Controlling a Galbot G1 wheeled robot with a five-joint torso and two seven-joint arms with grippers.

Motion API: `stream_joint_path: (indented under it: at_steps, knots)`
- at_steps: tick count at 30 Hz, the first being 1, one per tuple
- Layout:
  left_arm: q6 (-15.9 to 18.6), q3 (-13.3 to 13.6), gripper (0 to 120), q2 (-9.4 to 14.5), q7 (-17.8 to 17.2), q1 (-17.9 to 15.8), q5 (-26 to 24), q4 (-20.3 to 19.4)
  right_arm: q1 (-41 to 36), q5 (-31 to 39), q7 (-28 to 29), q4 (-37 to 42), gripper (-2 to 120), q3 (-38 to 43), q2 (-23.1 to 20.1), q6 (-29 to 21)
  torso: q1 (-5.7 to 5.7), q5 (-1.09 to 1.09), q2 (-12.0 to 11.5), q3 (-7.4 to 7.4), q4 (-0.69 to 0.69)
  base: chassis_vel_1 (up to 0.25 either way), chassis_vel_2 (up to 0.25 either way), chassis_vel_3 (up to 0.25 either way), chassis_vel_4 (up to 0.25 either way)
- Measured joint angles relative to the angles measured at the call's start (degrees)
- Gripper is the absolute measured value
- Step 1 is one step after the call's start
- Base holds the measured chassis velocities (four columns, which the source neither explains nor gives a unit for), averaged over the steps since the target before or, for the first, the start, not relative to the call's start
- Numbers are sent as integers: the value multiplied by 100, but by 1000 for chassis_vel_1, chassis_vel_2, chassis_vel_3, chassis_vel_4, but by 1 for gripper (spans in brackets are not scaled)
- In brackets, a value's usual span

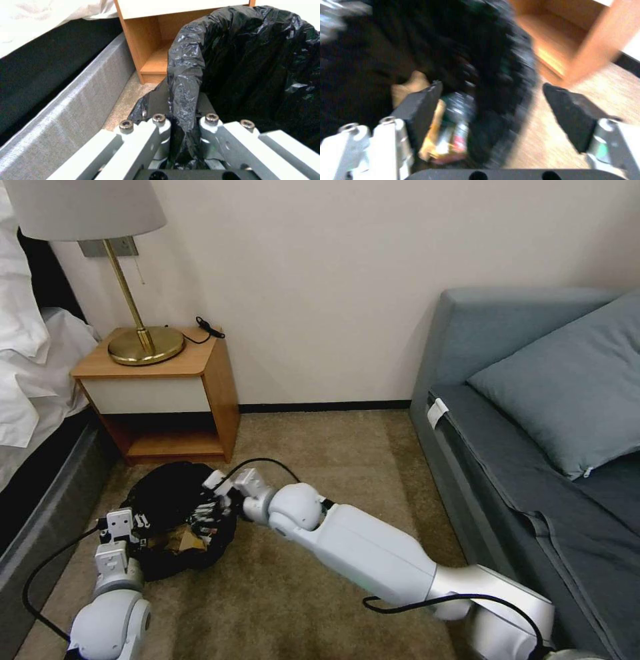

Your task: Pick up the trash bin, then pick up the garbage on the floor and place it into the trash bin.

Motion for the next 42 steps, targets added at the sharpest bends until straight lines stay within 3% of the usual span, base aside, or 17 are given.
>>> stream_joint_path:
  at_steps: [4, 7, 22, 42]
  knots:
    - [-10, 27, 4, -34, 2, -1, 17, 10, -4, 8, 199, 11, 88, 64, -178, -135, 0, 0, 0, 0, 0, 0, 0, 0, 0]
    - [-23, 59, 4, -69, 8, 12, 34, 10, -107, 232, 702, 68, 99, 197, -386, -424, 0, 1, 0, 0, 0, 0, 0, 0, 0]
    - [-38, 129, 4, -84, 24, -28, 115, 81, -849, 664, 2131, 240, 100, 572, -1203, -1520, 0, 1, 0, 0, 1, 0, 0, 0, 0]
    - [-63, 169, 4, -56, 79, 70, 155, -7, -1278, 361, 2257, -15, 100, 841, -1691, -1771, 0, 0, 0, 0, 0, 0, 0, 0, 0]
